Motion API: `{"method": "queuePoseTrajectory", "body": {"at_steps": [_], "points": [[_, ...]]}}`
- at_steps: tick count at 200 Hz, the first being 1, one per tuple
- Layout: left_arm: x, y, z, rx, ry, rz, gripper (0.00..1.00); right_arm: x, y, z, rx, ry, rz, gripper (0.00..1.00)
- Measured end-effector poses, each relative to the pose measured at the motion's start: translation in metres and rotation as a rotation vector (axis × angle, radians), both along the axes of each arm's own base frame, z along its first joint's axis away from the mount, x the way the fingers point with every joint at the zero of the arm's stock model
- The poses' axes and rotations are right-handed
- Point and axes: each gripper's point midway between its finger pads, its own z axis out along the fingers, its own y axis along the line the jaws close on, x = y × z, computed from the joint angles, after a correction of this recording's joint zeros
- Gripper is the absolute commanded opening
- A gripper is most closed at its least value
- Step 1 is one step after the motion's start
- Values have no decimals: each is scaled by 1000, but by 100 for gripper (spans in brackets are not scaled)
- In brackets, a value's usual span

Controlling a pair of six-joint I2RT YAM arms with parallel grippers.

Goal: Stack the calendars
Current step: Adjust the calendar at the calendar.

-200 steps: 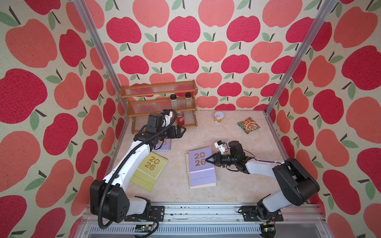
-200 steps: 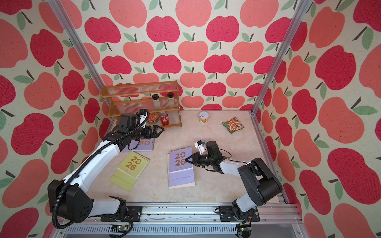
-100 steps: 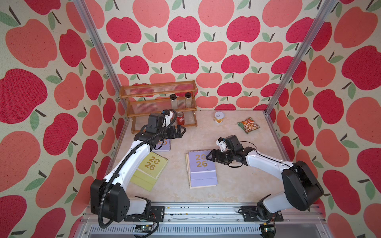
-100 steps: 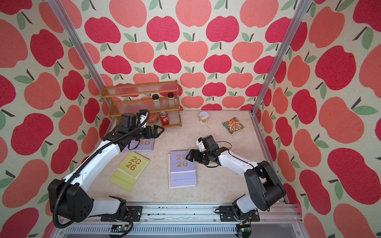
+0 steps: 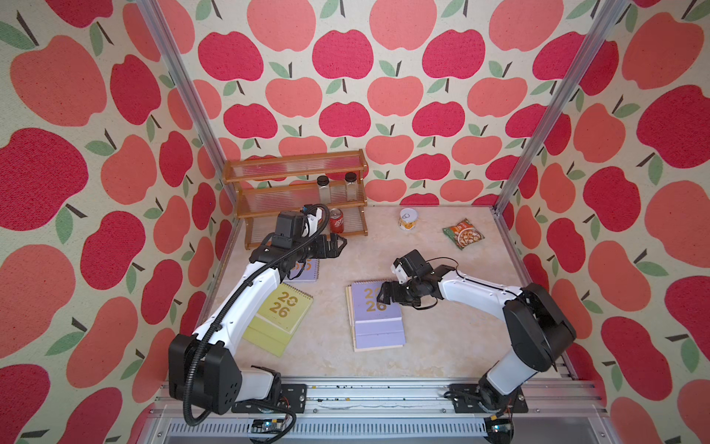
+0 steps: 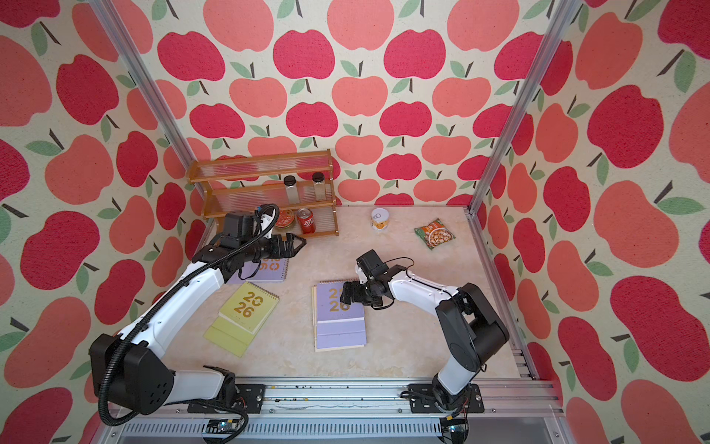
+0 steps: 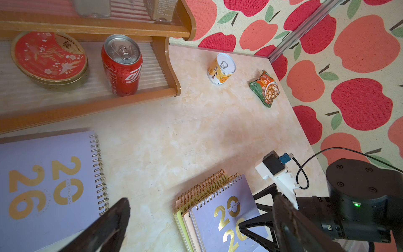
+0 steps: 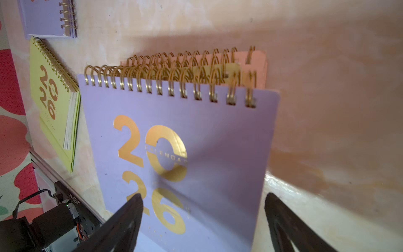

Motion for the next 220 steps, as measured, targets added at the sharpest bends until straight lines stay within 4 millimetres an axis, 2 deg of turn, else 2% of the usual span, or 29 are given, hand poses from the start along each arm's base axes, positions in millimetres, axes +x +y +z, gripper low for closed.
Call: {"method": "queuePoseTrajectory", "body": {"at_steps": [138, 185, 220], "points": [[0, 0, 0, 2, -1, -2, 99, 0, 21, 1, 4, -12, 49, 91], [0, 0, 0, 2, -2, -2, 99, 3, 17, 1, -15, -16, 44, 91], [0, 0, 0, 2, -1, -2, 100, 15, 3, 0, -27, -23, 18, 91]]}}
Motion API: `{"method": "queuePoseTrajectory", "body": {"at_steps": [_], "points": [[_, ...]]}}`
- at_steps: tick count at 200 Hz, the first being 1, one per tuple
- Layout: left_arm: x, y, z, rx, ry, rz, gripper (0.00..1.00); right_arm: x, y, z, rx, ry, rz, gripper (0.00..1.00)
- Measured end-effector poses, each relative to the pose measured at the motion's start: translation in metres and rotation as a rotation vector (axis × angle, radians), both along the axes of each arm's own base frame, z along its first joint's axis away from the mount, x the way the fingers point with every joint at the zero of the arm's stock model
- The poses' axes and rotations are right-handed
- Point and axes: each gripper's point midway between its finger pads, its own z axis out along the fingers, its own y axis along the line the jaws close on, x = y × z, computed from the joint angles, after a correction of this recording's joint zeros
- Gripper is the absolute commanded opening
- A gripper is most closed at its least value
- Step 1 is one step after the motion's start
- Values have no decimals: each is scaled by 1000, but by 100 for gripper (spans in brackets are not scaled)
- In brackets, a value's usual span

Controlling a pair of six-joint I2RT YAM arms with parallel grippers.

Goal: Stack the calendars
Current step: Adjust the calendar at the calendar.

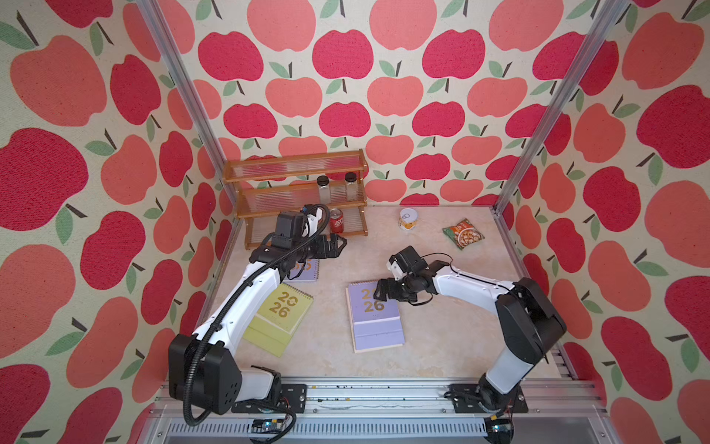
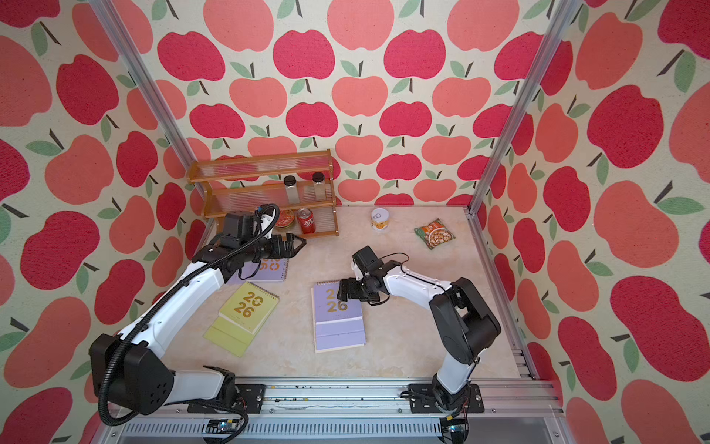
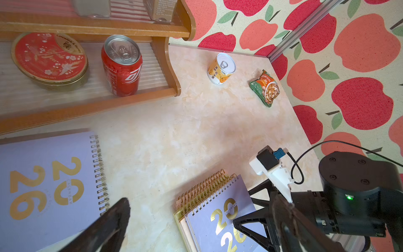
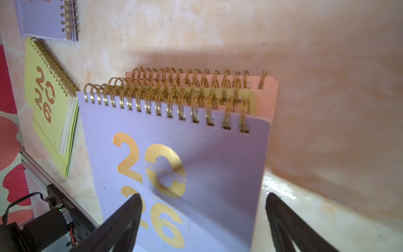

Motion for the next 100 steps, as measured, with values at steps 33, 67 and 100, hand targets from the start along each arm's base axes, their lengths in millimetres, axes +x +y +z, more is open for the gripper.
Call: {"method": "queuePoseTrajectory", "body": {"at_steps": [33, 67, 100], "points": [[0, 0, 0, 0, 0, 0, 100, 13, -1, 10, -1, -35, 8, 91], [-1, 0, -1, 2, 7, 1, 100, 23, 7, 19, 10, -72, 34, 91], [-1, 0, -2, 3, 8, 1, 100, 27, 10, 18, 8, -80, 48, 91]]}}
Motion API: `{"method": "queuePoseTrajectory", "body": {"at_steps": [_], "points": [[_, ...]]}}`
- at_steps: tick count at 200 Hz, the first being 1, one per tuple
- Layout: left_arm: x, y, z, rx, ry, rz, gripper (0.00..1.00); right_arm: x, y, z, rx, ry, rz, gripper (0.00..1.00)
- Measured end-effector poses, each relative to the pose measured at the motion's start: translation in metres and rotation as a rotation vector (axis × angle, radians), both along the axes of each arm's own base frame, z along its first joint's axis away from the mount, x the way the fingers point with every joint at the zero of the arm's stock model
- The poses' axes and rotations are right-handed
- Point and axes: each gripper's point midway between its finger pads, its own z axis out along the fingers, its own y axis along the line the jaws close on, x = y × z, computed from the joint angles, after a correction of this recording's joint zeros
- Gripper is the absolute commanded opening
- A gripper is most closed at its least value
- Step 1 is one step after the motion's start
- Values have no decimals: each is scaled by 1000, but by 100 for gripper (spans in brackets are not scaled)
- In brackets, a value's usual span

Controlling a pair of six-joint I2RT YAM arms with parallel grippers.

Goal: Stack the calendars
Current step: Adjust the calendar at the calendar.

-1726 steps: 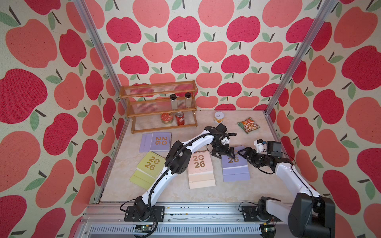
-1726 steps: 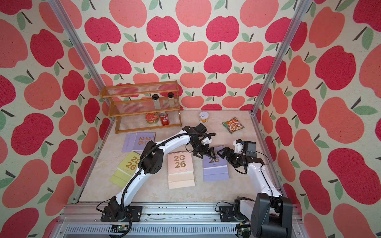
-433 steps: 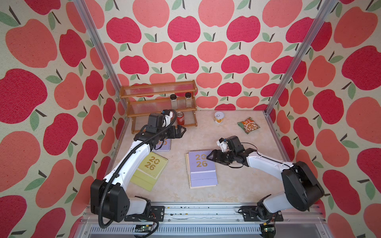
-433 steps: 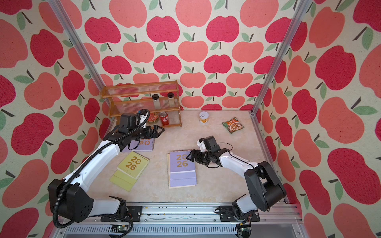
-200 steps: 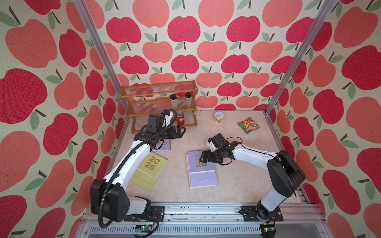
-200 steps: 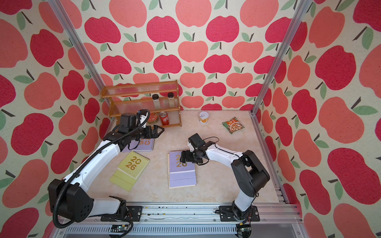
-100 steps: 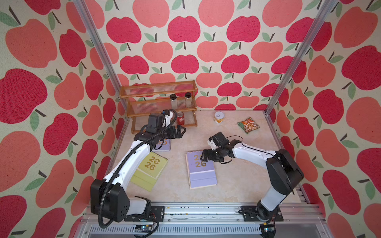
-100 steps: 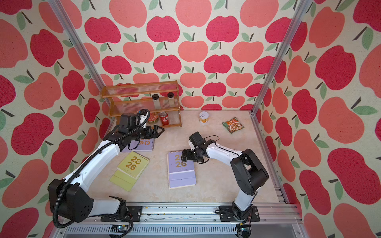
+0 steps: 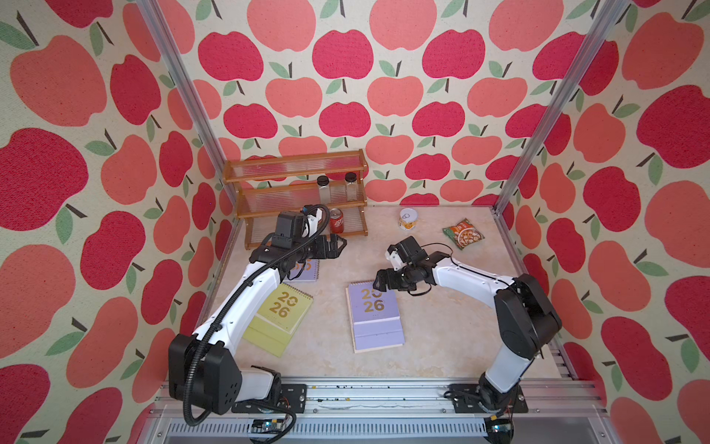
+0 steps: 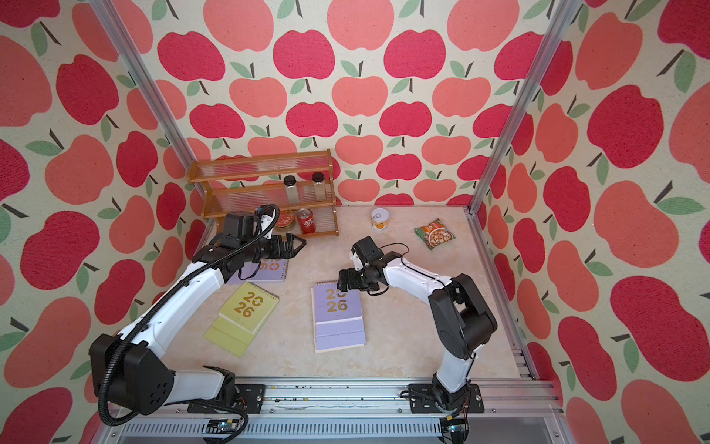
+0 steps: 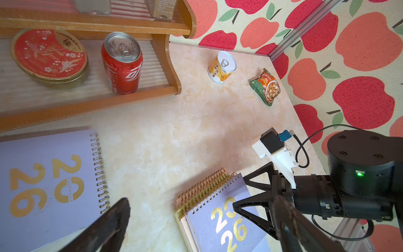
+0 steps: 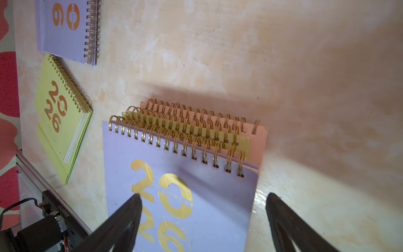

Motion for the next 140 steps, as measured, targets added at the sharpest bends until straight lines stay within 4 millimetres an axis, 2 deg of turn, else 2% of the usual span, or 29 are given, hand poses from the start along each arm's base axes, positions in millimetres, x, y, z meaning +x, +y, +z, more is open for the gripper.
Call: {"method": "queuePoseTrajectory", "body": {"at_steps": [140], "points": [[0, 0, -2, 2, 7, 0, 100, -9, 10, 2, 6, 3, 32, 91]]}}
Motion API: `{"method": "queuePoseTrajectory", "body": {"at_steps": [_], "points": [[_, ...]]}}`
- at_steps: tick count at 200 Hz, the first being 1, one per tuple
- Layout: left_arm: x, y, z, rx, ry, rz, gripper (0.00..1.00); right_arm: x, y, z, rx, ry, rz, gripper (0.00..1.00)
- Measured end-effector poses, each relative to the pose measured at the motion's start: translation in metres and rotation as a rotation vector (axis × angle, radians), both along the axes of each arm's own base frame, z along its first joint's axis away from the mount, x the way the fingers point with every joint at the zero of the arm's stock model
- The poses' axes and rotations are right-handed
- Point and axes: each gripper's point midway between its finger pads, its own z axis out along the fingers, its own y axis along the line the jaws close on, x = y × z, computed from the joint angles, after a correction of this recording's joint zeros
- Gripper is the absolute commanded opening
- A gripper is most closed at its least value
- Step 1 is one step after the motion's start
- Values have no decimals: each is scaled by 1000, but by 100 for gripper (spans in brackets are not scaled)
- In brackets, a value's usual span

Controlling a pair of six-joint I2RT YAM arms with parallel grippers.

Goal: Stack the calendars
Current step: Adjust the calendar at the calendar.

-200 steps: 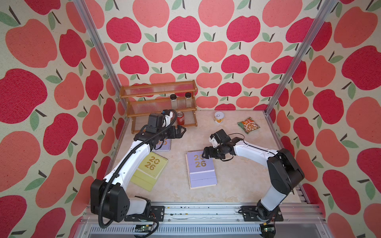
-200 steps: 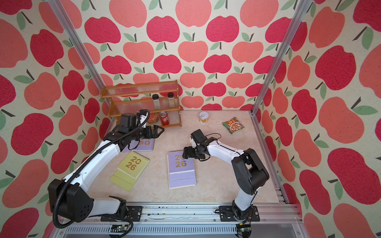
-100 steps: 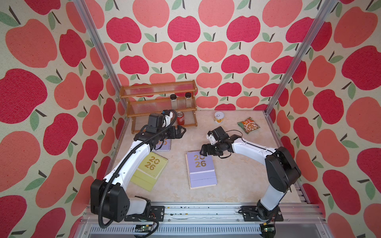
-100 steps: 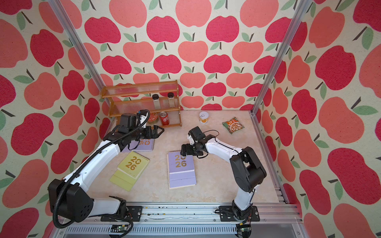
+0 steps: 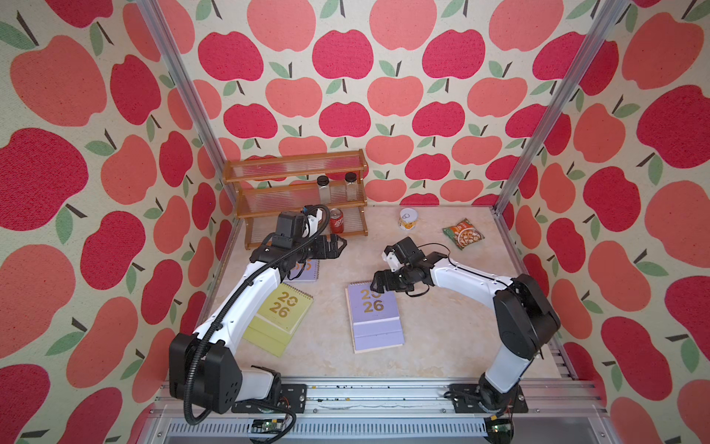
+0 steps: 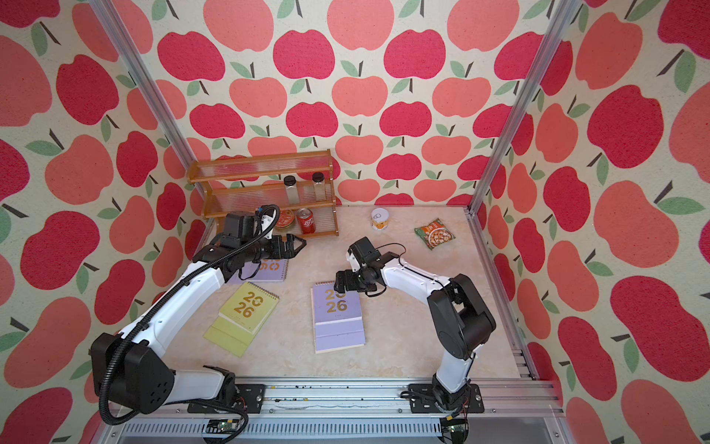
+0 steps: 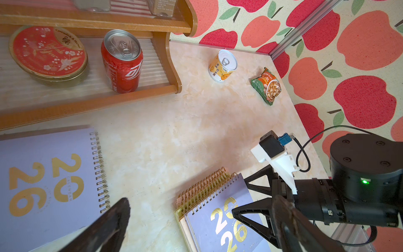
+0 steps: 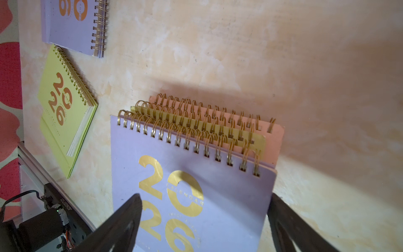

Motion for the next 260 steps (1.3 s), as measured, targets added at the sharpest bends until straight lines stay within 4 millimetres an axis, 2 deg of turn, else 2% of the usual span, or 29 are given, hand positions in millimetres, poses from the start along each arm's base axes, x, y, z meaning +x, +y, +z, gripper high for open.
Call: {"method": "queuePoseTrajectory", "body": {"at_steps": [47, 69, 81, 95, 119, 136, 151, 192, 260], "points": [[0, 0, 0, 0, 3, 0, 100, -2, 2, 0, 0, -1, 5, 91], [-3, 1, -7, 1, 28, 3, 100, -1, 1, 0, 0, 0, 4, 91], [-8, 1, -20, -8, 69, 9, 100, 0, 0, 0, 0, 0, 1, 91], [-20, 0, -46, -14, 149, 15, 100, 1, -1, 0, 0, 0, -2, 91], [-56, -11, -94, -12, 316, -2, 100, 2, -2, 0, -1, -4, 0, 91], [-75, -22, -111, -17, 390, -28, 100, 3, -3, 0, -1, -7, 4, 91], [-83, -30, -119, -31, 435, -42, 99, 2, -2, 1, 2, -7, 13, 91], [-84, -43, -140, -48, 513, -50, 100, 1, -1, 1, 7, -5, 20, 91], [-80, -62, -161, -71, 558, -79, 99, 0, 0, 1, 14, -1, 27, 91]]}}
